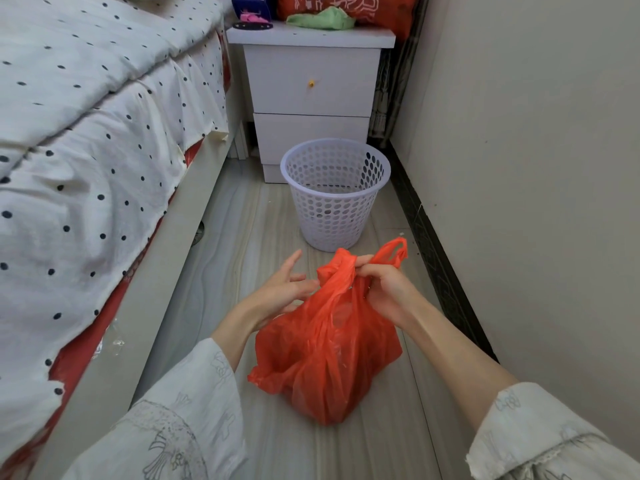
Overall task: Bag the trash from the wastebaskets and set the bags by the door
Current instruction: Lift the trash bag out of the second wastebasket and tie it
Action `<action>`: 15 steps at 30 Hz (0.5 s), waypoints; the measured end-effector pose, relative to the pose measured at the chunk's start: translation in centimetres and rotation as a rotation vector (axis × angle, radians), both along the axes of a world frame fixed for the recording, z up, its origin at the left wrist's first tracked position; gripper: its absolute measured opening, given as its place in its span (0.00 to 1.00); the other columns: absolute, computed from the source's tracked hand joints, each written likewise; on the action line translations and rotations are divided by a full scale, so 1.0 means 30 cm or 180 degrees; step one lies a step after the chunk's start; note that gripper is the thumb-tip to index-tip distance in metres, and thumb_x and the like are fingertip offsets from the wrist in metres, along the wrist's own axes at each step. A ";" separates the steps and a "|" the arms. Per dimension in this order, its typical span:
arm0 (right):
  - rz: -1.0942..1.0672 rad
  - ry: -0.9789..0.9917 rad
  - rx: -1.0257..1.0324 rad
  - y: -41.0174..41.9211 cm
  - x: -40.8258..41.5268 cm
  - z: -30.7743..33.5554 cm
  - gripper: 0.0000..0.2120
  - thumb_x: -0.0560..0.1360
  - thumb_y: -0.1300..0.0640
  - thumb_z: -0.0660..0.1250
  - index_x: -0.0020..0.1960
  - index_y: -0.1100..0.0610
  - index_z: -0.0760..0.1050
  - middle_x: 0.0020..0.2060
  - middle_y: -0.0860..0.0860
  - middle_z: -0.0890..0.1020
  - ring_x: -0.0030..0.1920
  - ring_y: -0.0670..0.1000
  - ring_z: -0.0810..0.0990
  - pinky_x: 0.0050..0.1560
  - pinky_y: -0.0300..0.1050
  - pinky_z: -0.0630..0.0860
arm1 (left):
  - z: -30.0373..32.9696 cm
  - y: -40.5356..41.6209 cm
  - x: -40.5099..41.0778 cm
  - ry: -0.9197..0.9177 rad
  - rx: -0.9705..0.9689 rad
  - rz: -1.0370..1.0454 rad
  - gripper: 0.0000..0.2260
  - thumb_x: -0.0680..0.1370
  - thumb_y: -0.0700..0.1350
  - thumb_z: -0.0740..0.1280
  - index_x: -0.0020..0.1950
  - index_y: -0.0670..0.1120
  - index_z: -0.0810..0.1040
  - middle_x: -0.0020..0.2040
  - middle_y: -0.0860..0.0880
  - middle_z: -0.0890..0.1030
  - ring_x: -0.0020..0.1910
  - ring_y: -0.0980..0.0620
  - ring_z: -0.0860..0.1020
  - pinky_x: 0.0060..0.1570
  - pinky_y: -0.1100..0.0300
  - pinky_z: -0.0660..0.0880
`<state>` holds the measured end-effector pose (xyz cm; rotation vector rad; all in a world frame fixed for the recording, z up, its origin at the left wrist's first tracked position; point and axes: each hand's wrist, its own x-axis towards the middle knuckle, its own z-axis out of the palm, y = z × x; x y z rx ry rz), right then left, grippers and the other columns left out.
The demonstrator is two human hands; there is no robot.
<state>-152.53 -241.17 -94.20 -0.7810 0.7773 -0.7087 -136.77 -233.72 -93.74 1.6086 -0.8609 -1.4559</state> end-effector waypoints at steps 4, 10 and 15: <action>0.0256 0.0008 -0.0055 0.010 -0.004 0.011 0.16 0.70 0.74 0.51 0.34 0.60 0.72 0.27 0.52 0.79 0.31 0.48 0.79 0.39 0.38 0.77 | 0.019 0.001 -0.020 -0.0504 -0.0361 -0.0502 0.21 0.74 0.37 0.65 0.66 0.48 0.70 0.54 0.53 0.76 0.39 0.68 0.78 0.36 0.72 0.73; 0.0203 0.0238 -0.0073 0.003 -0.025 0.025 0.16 0.72 0.73 0.53 0.36 0.60 0.76 0.28 0.52 0.79 0.34 0.50 0.74 0.39 0.40 0.71 | 0.027 -0.043 -0.028 -0.0829 -0.0991 0.1037 0.09 0.73 0.35 0.63 0.37 0.47 0.68 0.34 0.42 0.77 0.28 0.51 0.74 0.29 0.62 0.70; 0.0358 0.0286 -0.0143 -0.015 -0.042 0.025 0.13 0.78 0.65 0.53 0.47 0.62 0.77 0.41 0.55 0.80 0.43 0.50 0.77 0.48 0.40 0.71 | 0.059 -0.059 0.014 -0.1941 -0.1487 0.1481 0.08 0.72 0.36 0.62 0.47 0.48 0.73 0.37 0.52 0.75 0.33 0.56 0.71 0.31 0.69 0.66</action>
